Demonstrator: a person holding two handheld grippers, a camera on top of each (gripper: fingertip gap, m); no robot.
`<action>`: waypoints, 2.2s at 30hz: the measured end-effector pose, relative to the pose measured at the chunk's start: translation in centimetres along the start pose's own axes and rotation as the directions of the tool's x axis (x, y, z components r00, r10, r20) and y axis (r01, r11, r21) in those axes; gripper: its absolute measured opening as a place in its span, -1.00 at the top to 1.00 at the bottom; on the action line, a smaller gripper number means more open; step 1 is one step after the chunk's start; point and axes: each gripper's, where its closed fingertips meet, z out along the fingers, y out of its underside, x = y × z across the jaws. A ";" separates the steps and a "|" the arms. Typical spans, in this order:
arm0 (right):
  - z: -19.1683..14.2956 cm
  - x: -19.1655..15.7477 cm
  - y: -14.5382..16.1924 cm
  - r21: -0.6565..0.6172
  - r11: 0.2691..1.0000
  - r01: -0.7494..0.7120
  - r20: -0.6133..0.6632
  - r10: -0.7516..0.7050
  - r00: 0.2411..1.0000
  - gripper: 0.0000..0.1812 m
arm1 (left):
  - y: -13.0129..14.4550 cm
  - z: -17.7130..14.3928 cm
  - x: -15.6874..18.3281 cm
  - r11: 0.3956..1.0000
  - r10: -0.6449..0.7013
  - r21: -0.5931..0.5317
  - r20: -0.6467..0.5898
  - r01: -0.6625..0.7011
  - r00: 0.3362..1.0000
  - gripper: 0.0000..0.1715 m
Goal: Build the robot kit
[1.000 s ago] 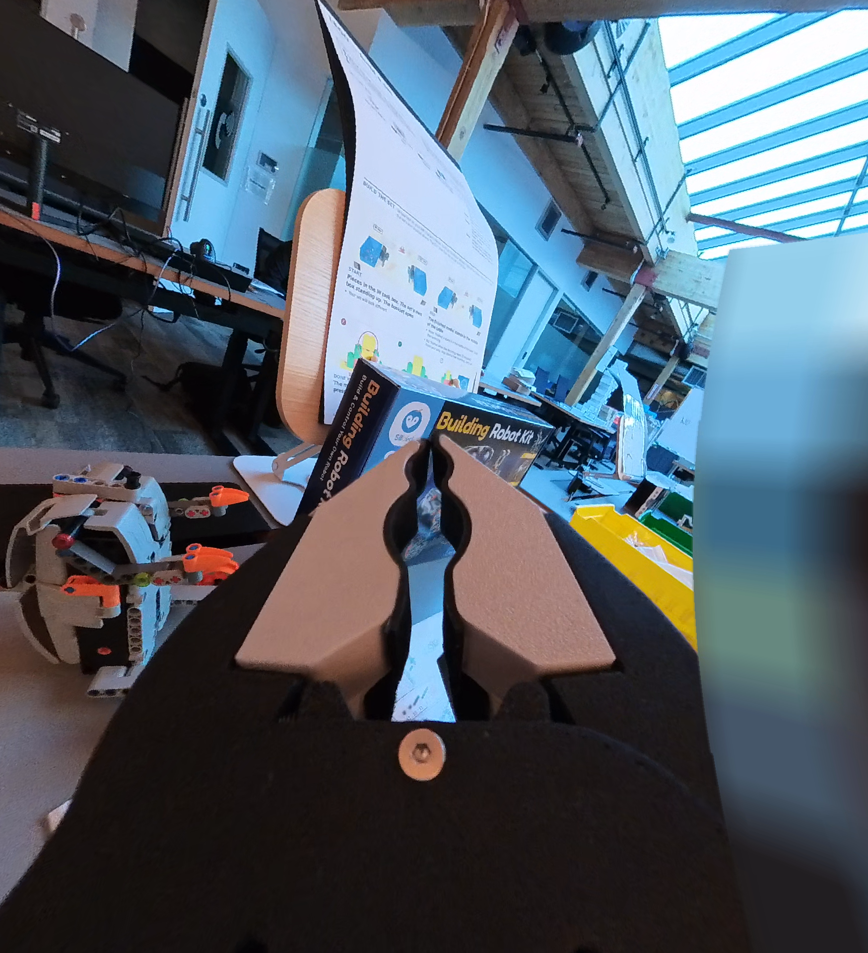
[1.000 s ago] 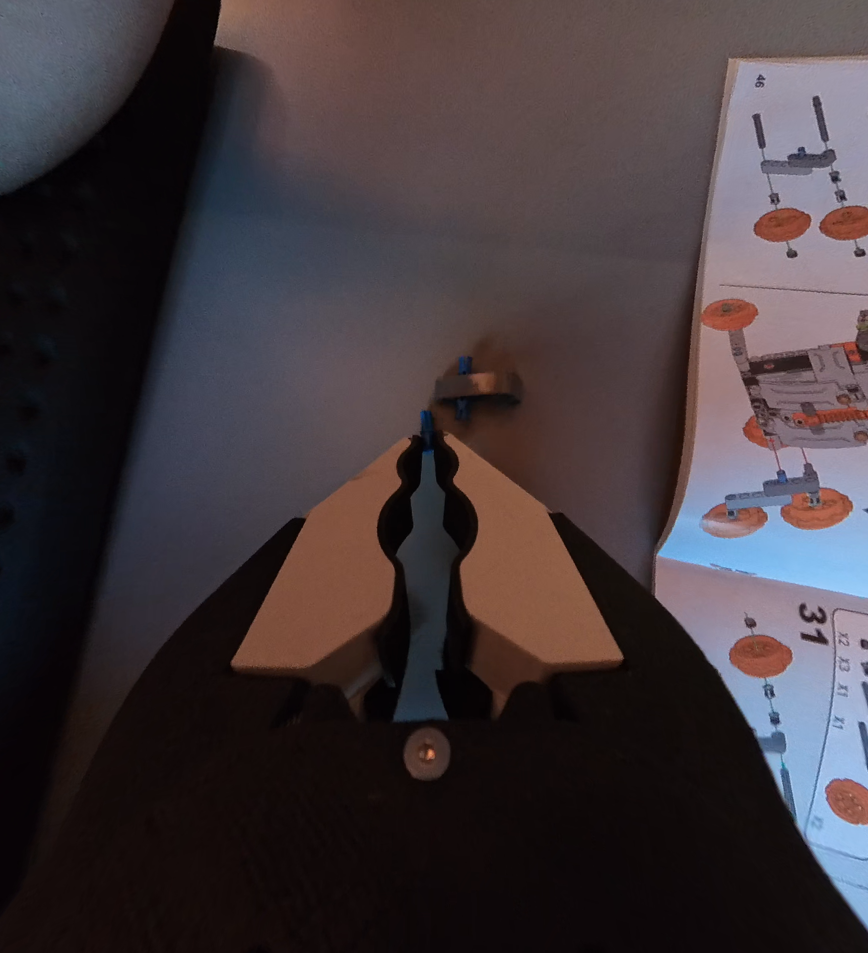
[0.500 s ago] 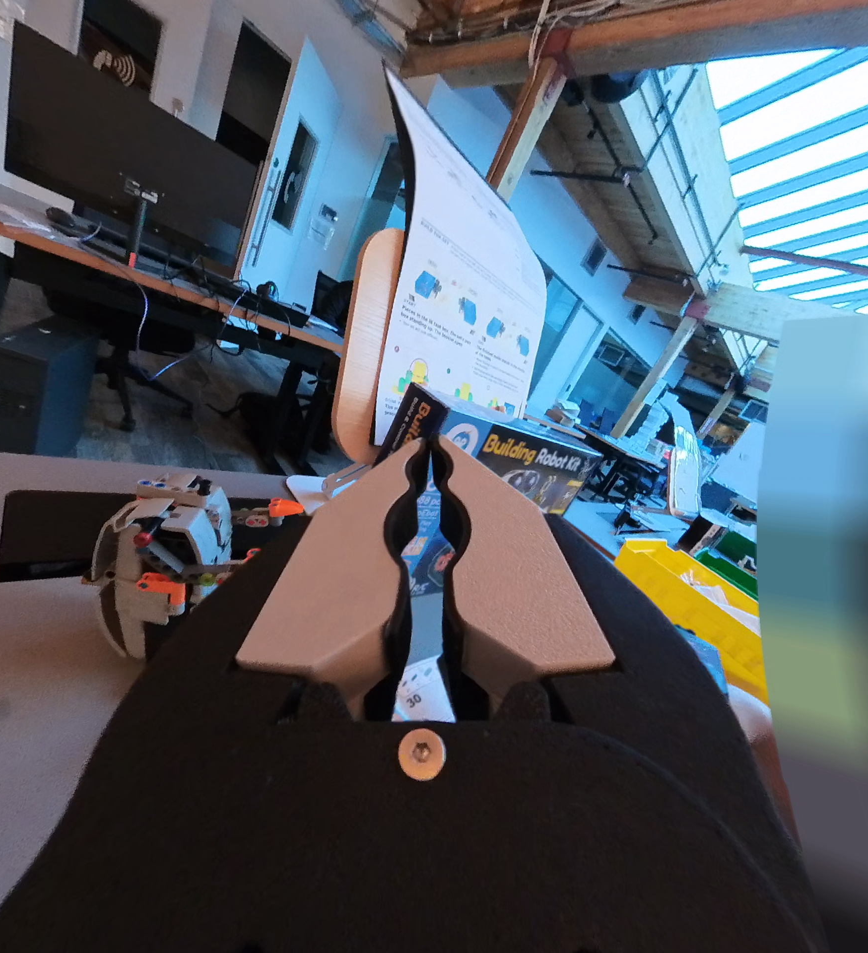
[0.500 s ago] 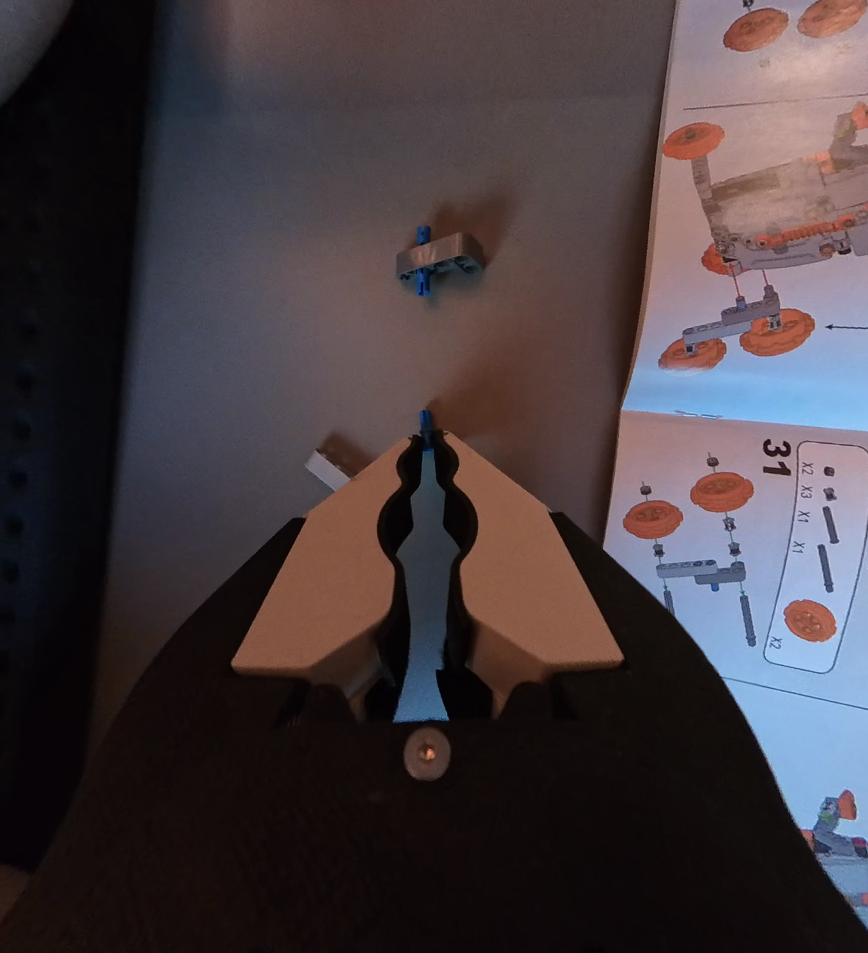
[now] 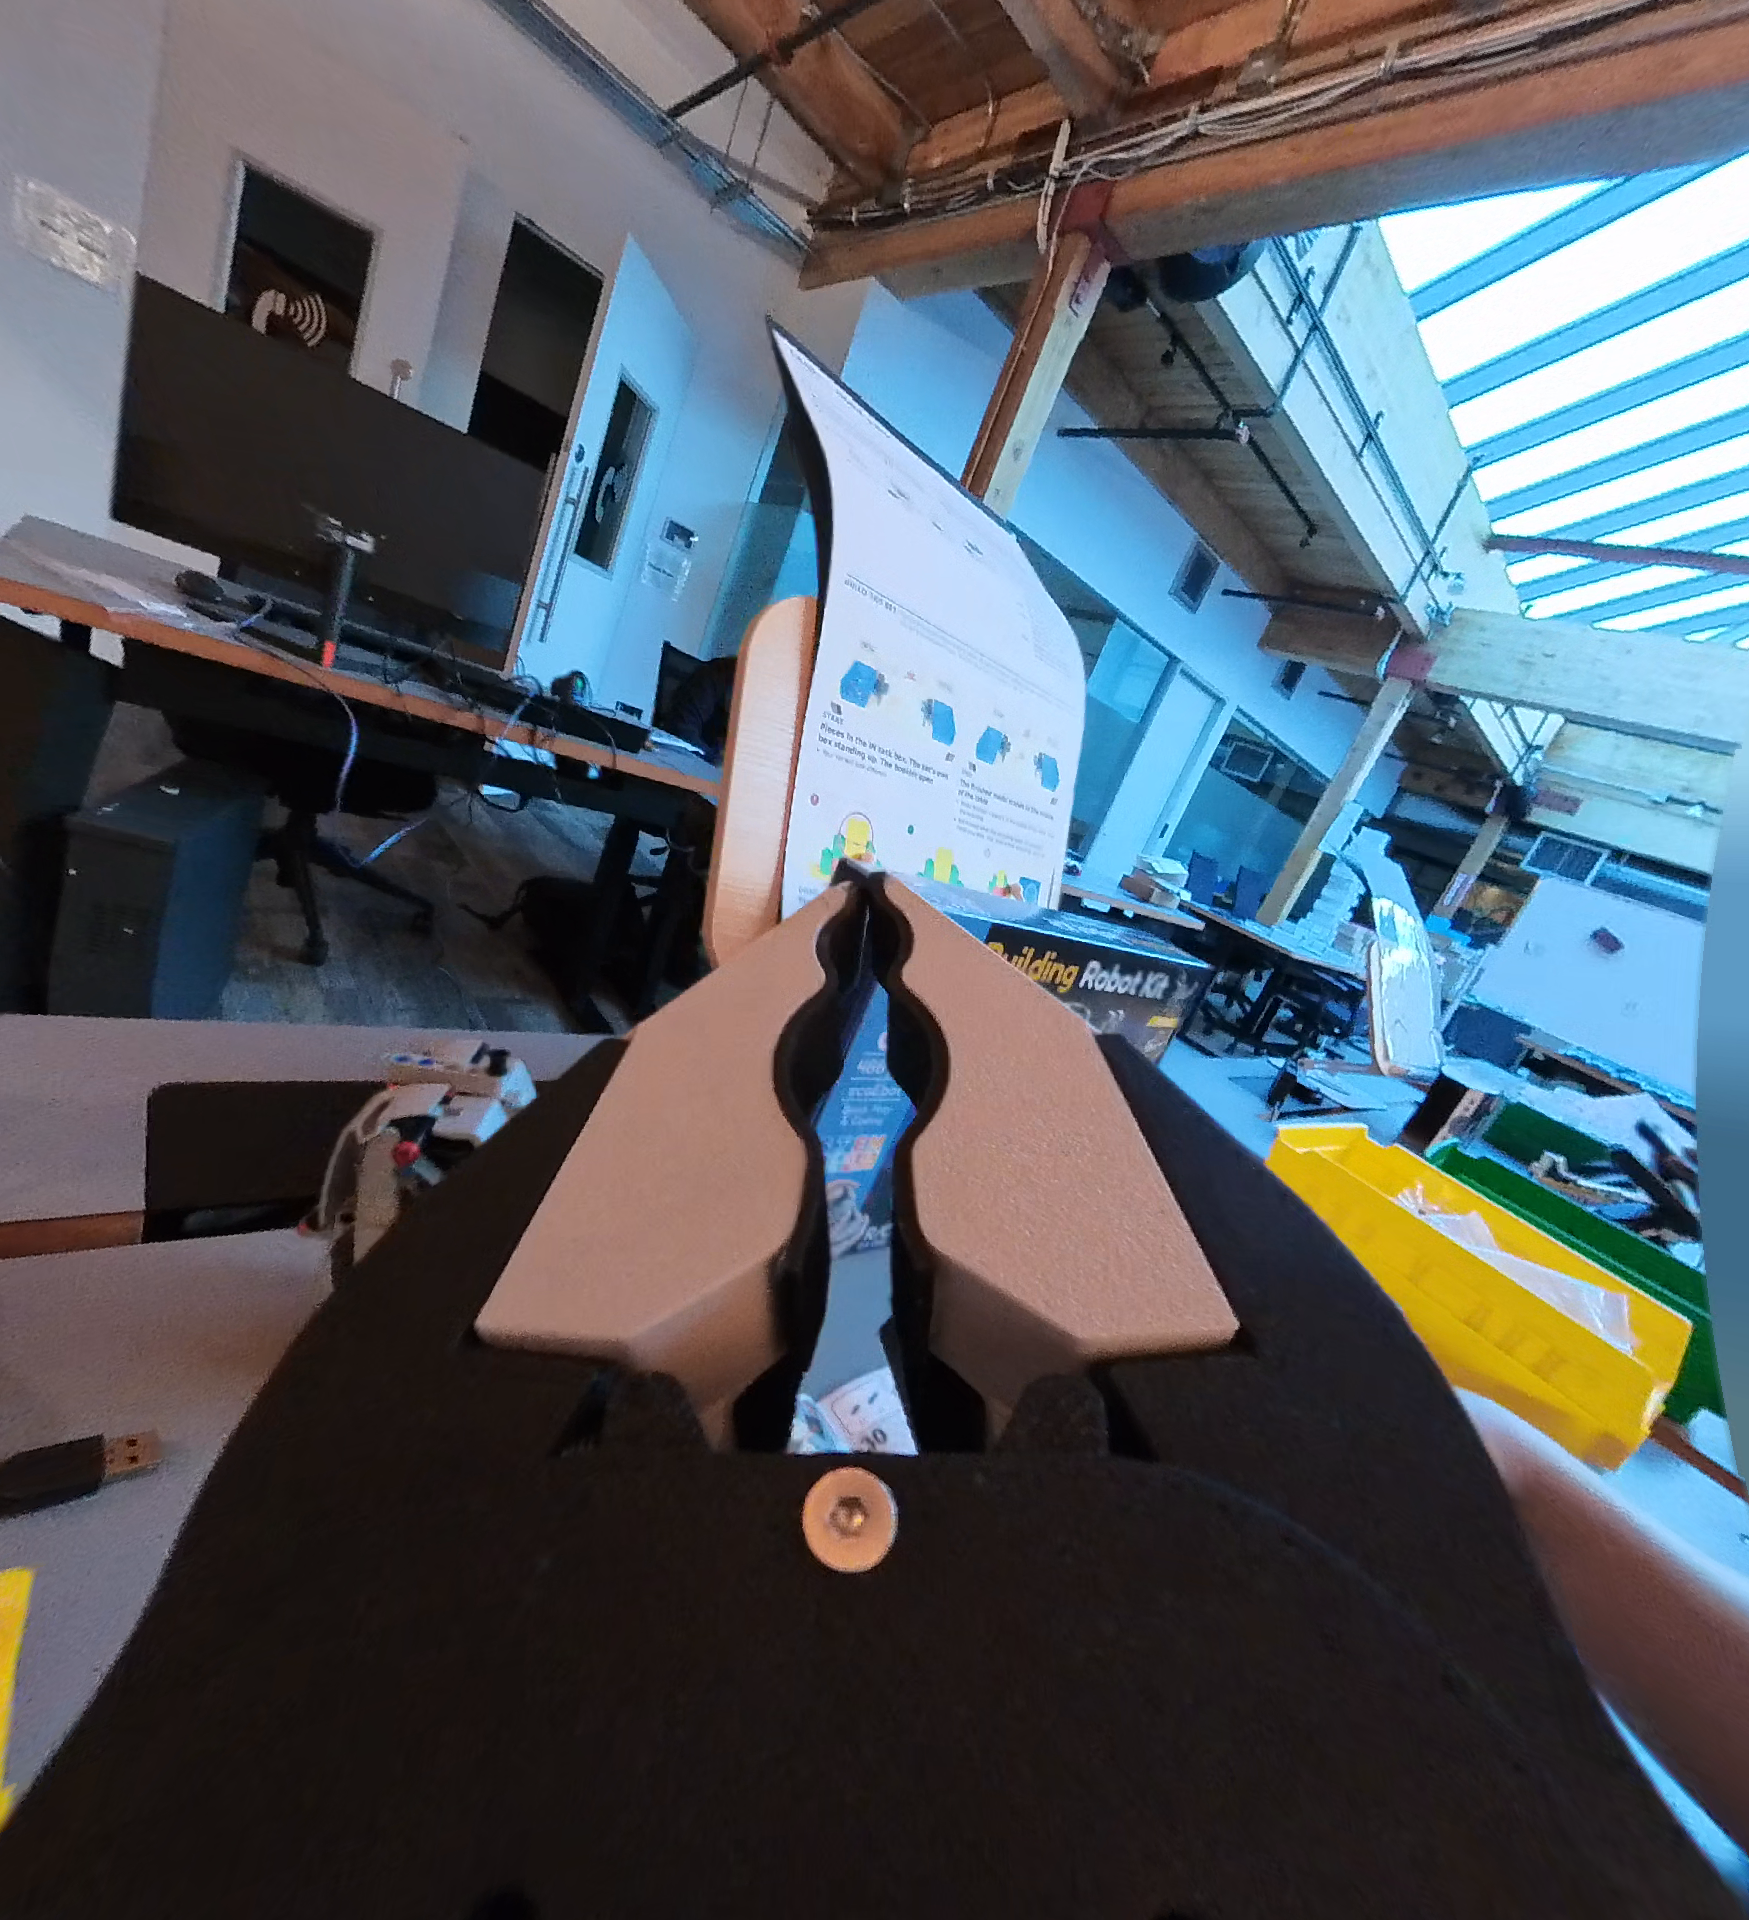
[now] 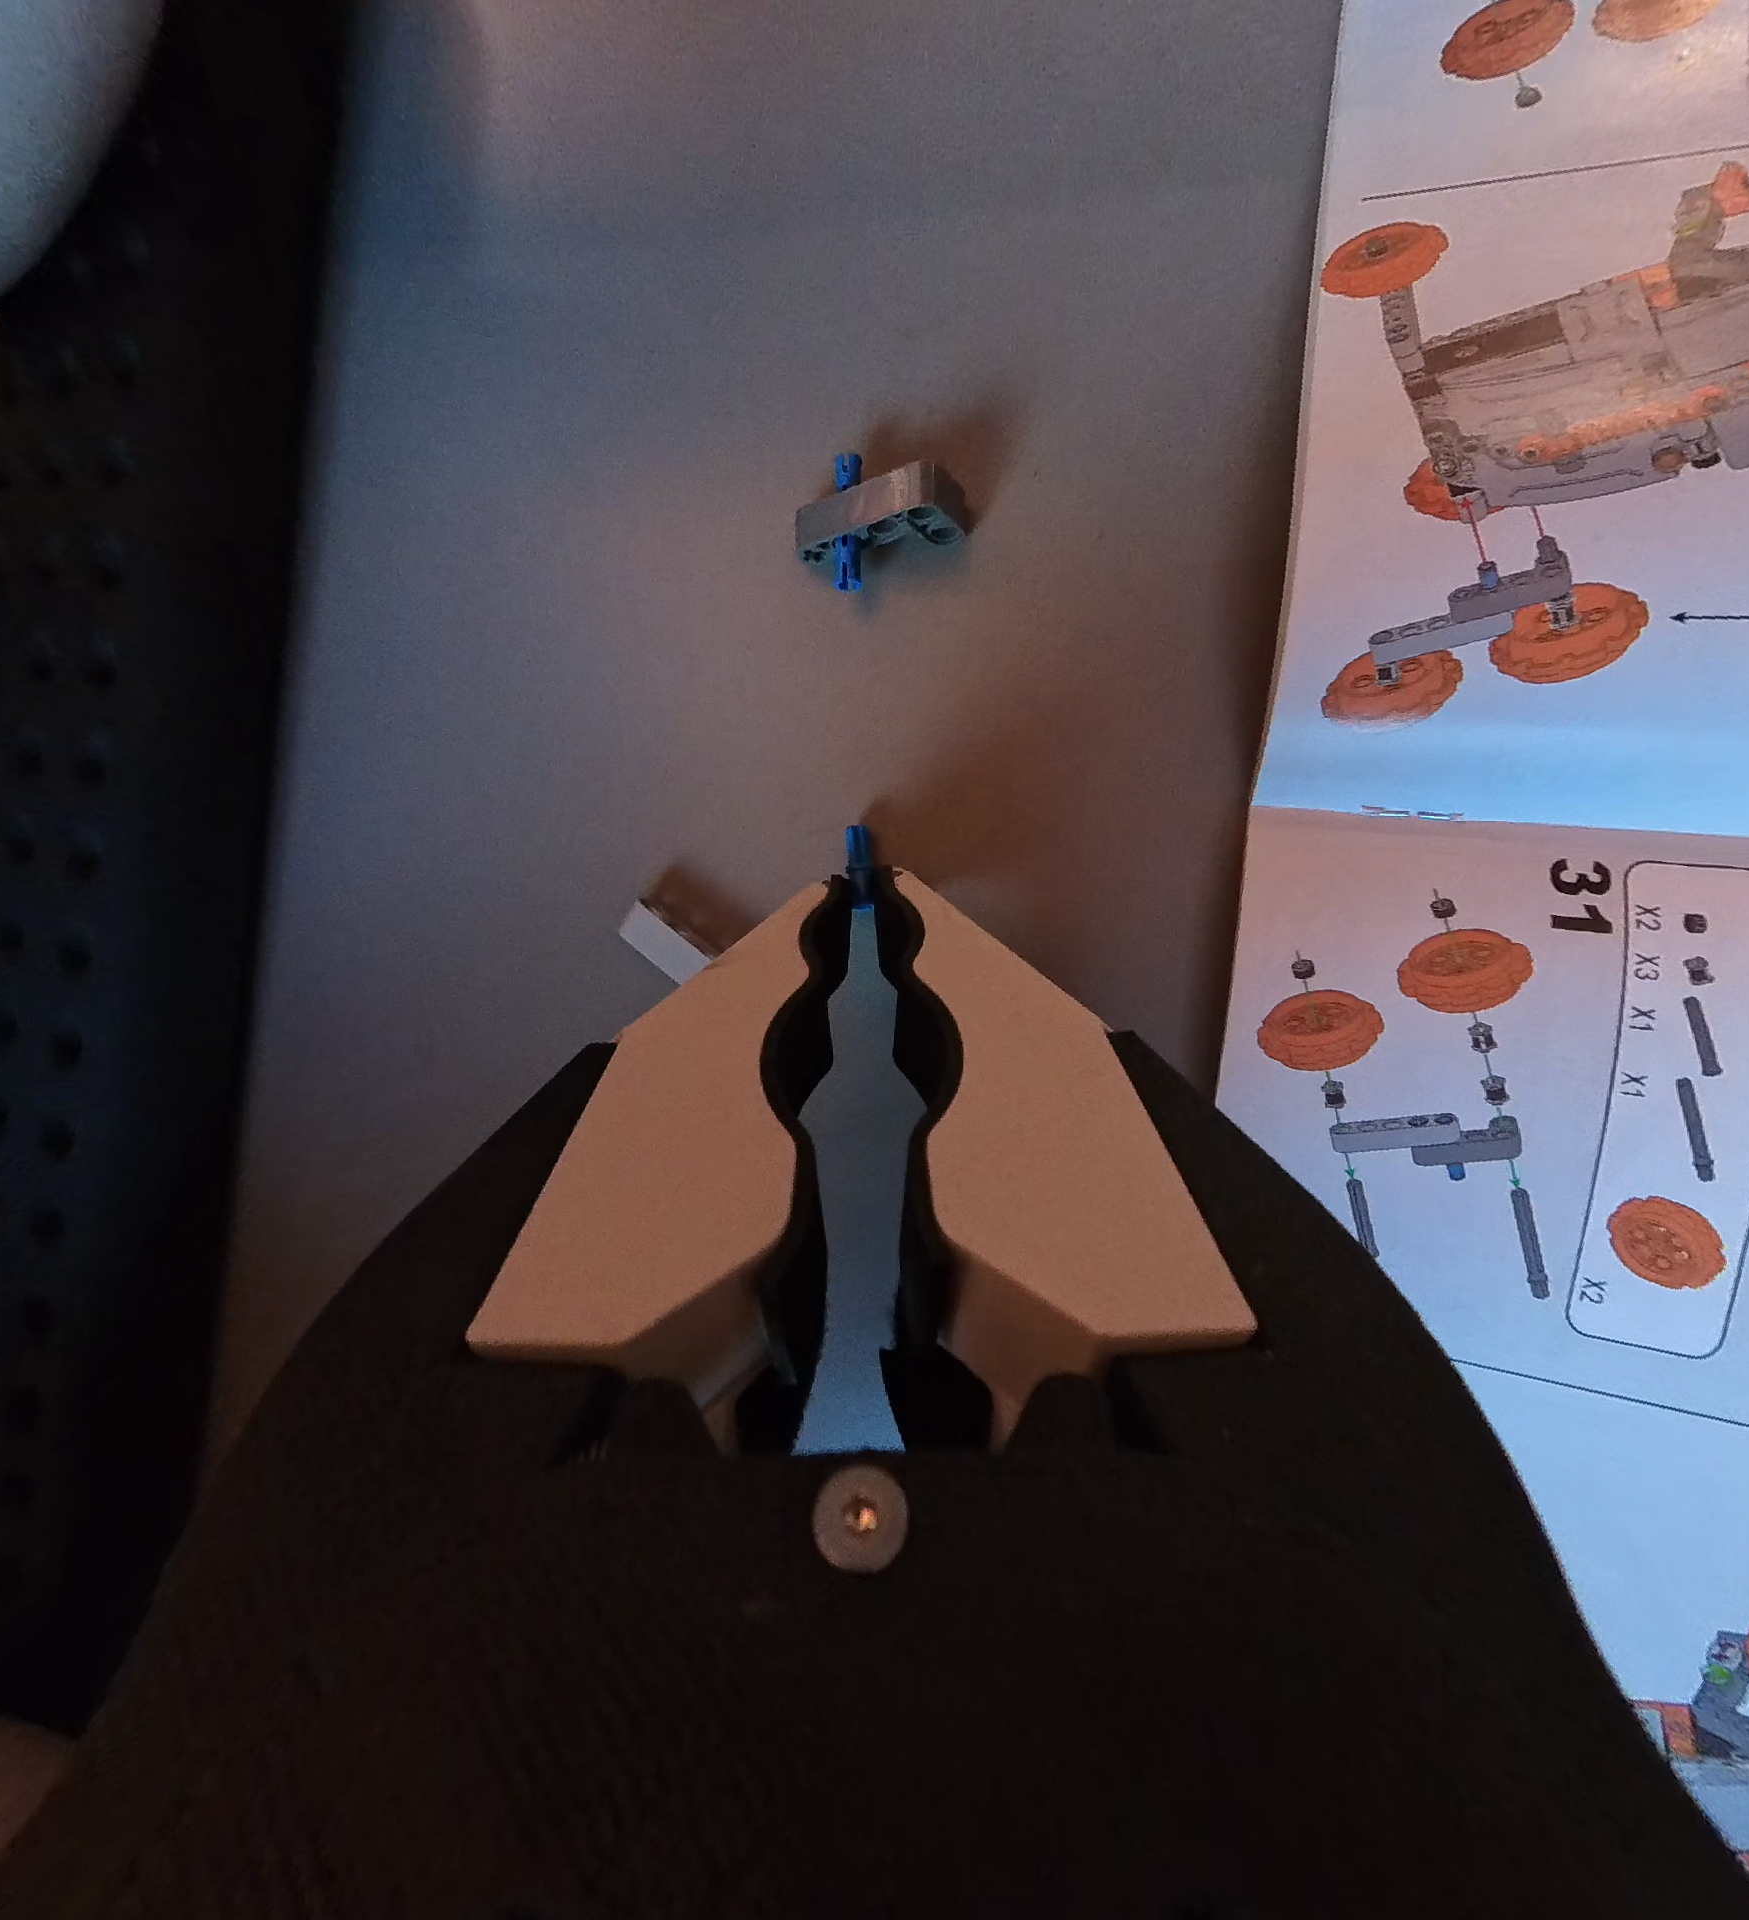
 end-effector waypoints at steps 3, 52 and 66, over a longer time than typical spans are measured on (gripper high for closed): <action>0.0 0.0 0.0 -0.009 1.000 0.002 -0.009 -0.002 1.000 0.95 | -0.2 -0.9 -0.5 0.998 -0.052 -0.031 -0.025 0.051 0.998 1.00; -9.5 5.6 -10.0 0.458 0.847 0.271 -0.629 0.093 0.772 0.95 | 18.6 -0.5 6.6 0.601 -0.448 -0.796 -0.261 0.072 0.855 0.97; -9.7 5.5 -10.1 0.446 0.847 0.289 -0.648 0.083 0.758 0.95 | 19.0 -1.0 6.0 0.582 -0.416 -0.812 -0.244 0.050 0.876 0.95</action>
